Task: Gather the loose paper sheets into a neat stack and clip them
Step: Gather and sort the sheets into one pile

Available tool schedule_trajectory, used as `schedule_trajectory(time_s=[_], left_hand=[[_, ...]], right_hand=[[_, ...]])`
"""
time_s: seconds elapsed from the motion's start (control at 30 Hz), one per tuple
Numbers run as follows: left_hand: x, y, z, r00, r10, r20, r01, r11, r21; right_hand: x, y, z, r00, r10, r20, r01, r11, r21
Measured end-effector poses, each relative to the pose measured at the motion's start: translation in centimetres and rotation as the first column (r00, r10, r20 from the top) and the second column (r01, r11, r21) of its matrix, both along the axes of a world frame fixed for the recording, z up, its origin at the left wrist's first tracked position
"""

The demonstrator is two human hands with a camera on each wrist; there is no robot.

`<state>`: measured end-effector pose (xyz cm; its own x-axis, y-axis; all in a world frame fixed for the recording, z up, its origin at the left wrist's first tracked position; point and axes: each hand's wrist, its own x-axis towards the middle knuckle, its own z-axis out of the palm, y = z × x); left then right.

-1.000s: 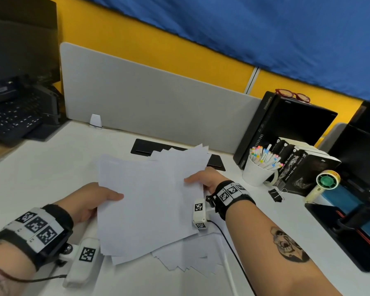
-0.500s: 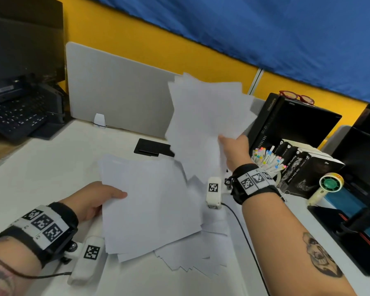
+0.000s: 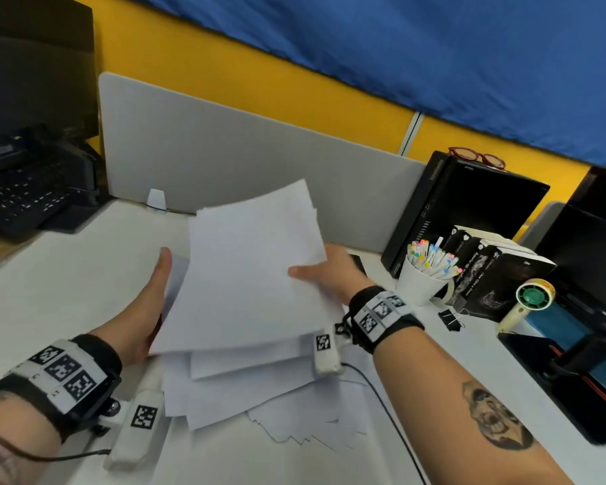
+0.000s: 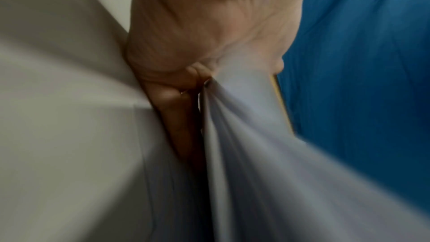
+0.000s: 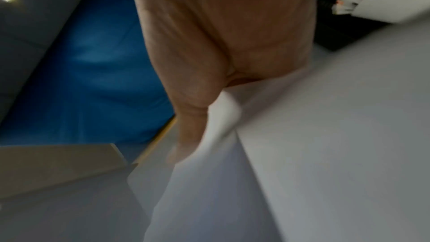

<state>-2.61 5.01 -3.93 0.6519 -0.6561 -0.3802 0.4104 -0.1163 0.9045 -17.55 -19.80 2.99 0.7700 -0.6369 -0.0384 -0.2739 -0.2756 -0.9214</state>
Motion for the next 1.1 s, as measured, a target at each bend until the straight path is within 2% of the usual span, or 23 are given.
schedule_trajectory(time_s=[0.07, 0.1, 0.17, 0.2, 0.23, 0.27, 0.3, 0.4, 0.47, 0.5, 0.57, 0.7, 0.77, 0.83, 0.93, 1.0, 1.1], left_hand=[[-0.2, 0.2, 0.2, 0.995, -0.026, 0.094, 0.022, 0.999, 0.049], [-0.1, 0.3, -0.1, 0.992, -0.069, 0.106, 0.057, 0.993, 0.107], [0.3, 0.2, -1.0, 0.992, -0.088, 0.085, 0.068, 0.975, 0.214], [0.6, 0.2, -1.4, 0.992, -0.071, 0.102, 0.044, 0.966, 0.253], [0.5, 0.2, -1.6, 0.991, -0.064, 0.12, 0.027, 0.958, 0.284], [0.6, 0.1, -1.8, 0.99, -0.047, 0.133, 0.006, 0.956, 0.295], [0.6, -0.1, -1.9, 0.99, -0.028, 0.14, -0.015, 0.955, 0.296], [1.0, -0.5, -2.3, 0.991, -0.002, 0.137, -0.039, 0.956, 0.292], [1.2, -0.5, -2.5, 0.991, 0.007, 0.134, -0.046, 0.957, 0.288], [1.2, -0.5, -2.5, 0.991, 0.007, 0.136, -0.046, 0.956, 0.289], [1.3, -0.5, -2.5, 0.99, -0.002, 0.139, -0.038, 0.958, 0.284], [1.1, -0.4, -2.5, 0.991, -0.005, 0.13, -0.03, 0.964, 0.263], [1.1, -0.4, -2.5, 0.992, -0.002, 0.129, -0.033, 0.964, 0.264], [1.0, -0.3, -2.3, 0.992, 0.0, 0.124, -0.033, 0.965, 0.262], [0.9, -0.4, -2.3, 0.994, -0.005, 0.111, -0.024, 0.966, 0.257], [0.7, -0.4, -2.1, 0.995, -0.009, 0.104, -0.018, 0.967, 0.255], [0.7, -0.4, -2.0, 0.994, -0.009, 0.106, -0.02, 0.963, 0.268]], right_hand=[[0.3, 1.0, -1.8, 0.99, 0.041, -0.134, -0.037, 0.999, 0.03], [0.5, 1.0, -2.7, 0.979, 0.014, -0.202, -0.006, 0.999, 0.04], [0.8, -0.1, -4.0, 0.943, -0.241, -0.229, 0.259, 0.965, 0.05], [0.8, -1.7, -4.9, 0.891, -0.402, -0.212, 0.421, 0.906, 0.05], [0.4, -3.3, -5.6, 0.833, -0.518, -0.193, 0.53, 0.848, 0.016], [0.1, -4.8, -6.1, 0.803, -0.556, -0.215, 0.563, 0.826, -0.033], [-0.4, -5.8, -6.3, 0.795, -0.561, -0.232, 0.57, 0.821, -0.035], [-1.9, -5.7, -5.5, 0.833, -0.464, -0.302, 0.462, 0.883, -0.08], [-2.6, -5.3, -4.9, 0.848, -0.443, -0.291, 0.48, 0.874, 0.069], [-2.9, -5.4, -4.8, 0.84, -0.428, -0.333, 0.486, 0.867, 0.111], [-2.9, -5.5, -4.6, 0.789, -0.363, -0.495, 0.419, 0.908, 0.002], [-3.1, -5.1, -4.2, 0.671, -0.361, -0.648, 0.215, 0.931, -0.296], [-3.6, -5.0, -3.9, 0.699, -0.324, -0.637, 0.193, 0.944, -0.268], [-4.2, -5.0, -3.6, 0.767, -0.228, -0.6, 0.189, 0.974, -0.128], [-4.6, -5.3, -3.8, 0.849, -0.182, -0.495, 0.227, 0.973, 0.031], [-4.8, -4.4, -2.9, 0.887, -0.283, -0.366, 0.319, 0.947, 0.041], [-4.8, -4.7, -2.0, 0.859, -0.501, -0.105, 0.499, 0.865, -0.046]])
